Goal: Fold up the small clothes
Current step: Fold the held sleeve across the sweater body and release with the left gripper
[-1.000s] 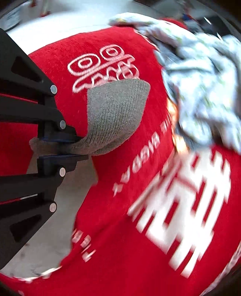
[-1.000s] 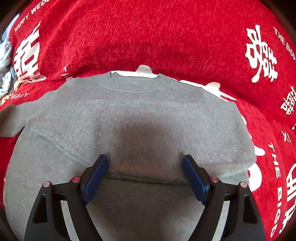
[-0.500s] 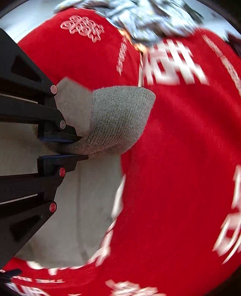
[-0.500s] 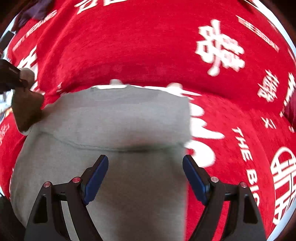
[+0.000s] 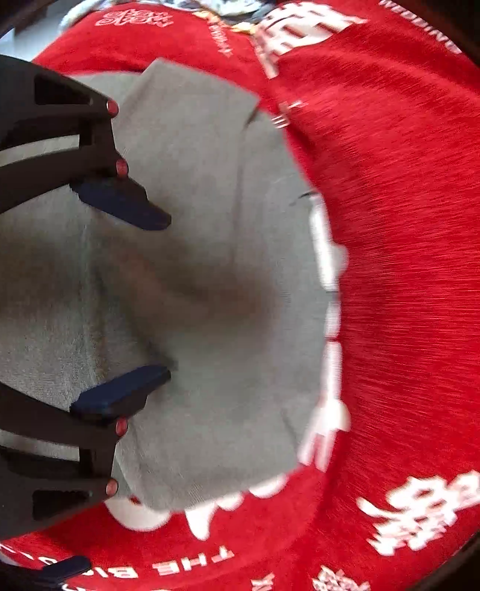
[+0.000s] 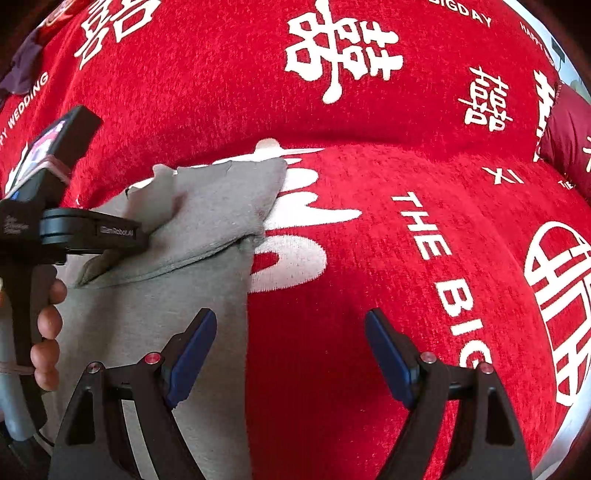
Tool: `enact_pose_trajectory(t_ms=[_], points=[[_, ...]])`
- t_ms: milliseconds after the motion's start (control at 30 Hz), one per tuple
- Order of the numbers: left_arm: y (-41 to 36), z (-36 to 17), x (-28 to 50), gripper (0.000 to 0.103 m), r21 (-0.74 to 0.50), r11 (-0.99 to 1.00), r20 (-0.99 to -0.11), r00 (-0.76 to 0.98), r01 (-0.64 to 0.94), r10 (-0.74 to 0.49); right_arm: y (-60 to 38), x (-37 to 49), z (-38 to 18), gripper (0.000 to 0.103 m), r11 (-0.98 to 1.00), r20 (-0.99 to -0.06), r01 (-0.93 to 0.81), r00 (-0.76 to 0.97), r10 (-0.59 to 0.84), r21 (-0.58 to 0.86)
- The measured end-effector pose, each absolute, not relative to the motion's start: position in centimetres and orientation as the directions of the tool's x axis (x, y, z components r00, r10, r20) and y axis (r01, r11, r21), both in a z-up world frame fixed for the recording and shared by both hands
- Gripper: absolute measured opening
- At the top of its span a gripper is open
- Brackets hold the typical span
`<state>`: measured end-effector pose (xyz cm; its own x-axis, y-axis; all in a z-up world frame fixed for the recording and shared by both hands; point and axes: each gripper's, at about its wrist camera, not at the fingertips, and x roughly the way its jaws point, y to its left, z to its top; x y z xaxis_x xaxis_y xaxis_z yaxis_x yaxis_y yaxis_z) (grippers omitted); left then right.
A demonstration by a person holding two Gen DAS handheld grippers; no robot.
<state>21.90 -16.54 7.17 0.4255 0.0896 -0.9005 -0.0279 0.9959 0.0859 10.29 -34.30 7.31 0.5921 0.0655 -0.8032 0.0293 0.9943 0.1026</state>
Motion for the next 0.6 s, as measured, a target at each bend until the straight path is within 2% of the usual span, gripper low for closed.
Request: enact_pose_trajectory(t_ms=[133, 233, 400, 467, 533, 567, 600], points=[[-13.4, 10.7, 20.2, 0.077, -0.026, 0.998, -0.882, 0.469, 0.062, -0.052, -33.7, 10.8, 8.1, 0.085, 0.991, -0.792, 0.017, 0.603, 0.095, 0.132], [-8.1, 12.0, 18.6, 0.077, -0.113, 0.994, -0.852, 0.516, -0.008, -0.093, -32.4, 11.5, 8.9, 0.086, 0.988, -0.779, -0.029, 0.612, 0.137, 0.151], [0.1, 6.7, 16.3, 0.077, -0.056, 0.969, -0.892, 0.447, -0.241, 0.060, -29.0, 14.3, 10.0, 0.086, 0.974, -0.765, -0.082, 0.606, 0.219, 0.213], [1.9, 4.0, 15.0, 0.077, -0.069, 0.954, -0.906, 0.420, -0.291, 0.063, -27.7, 16.0, 10.2, 0.086, 0.960, -0.772, -0.083, 0.578, 0.264, 0.267], [2.5, 3.4, 13.7, 0.079, -0.108, 0.949, -0.884, 0.466, -0.297, 0.045, -26.0, 17.9, 9.8, 0.086, 0.950, -0.794, -0.073, 0.533, 0.293, 0.302], [2.0, 3.4, 12.9, 0.081, -0.089, 0.955, -0.861, 0.503, -0.284, 0.070, -25.0, 18.9, 9.4, 0.086, 0.953, -0.810, -0.061, 0.512, 0.286, 0.298], [1.5, 3.2, 12.8, 0.092, -0.064, 0.961, -0.860, 0.504, -0.270, 0.084, -23.9, 20.0, 8.9, 0.086, 0.960, -0.834, -0.045, 0.485, 0.264, 0.278]])
